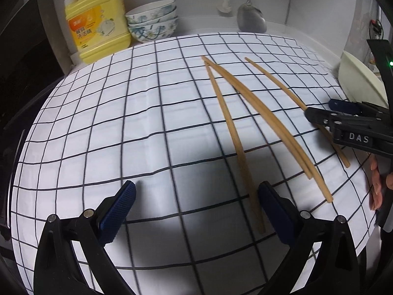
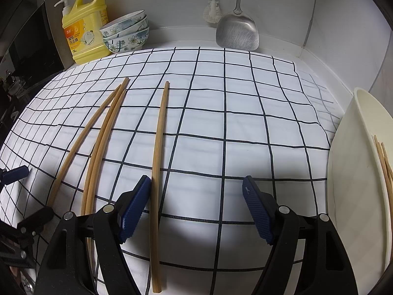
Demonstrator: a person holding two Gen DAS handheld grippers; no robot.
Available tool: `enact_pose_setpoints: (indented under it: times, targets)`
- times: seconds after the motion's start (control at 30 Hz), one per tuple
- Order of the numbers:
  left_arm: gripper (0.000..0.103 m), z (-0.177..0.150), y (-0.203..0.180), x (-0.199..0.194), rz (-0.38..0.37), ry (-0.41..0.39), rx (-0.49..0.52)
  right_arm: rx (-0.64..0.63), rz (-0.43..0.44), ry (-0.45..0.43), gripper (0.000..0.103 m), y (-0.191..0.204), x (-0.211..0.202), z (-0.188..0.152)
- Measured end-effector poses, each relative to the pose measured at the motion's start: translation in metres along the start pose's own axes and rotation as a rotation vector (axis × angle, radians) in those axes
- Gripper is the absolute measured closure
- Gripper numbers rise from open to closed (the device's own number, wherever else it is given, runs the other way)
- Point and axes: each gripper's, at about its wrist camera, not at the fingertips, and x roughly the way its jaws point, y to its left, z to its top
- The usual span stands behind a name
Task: Organize utensils
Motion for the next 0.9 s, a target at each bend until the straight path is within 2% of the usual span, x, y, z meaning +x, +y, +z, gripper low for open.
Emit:
enact_pose_setpoints:
  times: [0.53, 0.7, 0.9]
  targets:
    - [0.005, -0.006, 0.037, -0.003, 0.071, 0.006, -0.067, -0.003, 0.002, 0.001, 0.03, 0.001, 0.0, 0.0]
    - [0.006, -0.003, 0.038, -0.005, 0.094, -0.001, -0.072, -0.003, 0.002, 0.001, 0.03, 0.001, 0.0, 0.0]
    - [0.006, 0.013, 0.03, -0.005, 0.084, -0.016, -0.063, -0.011, 0.007, 0.0, 0.03, 0.003, 0.0, 0.0]
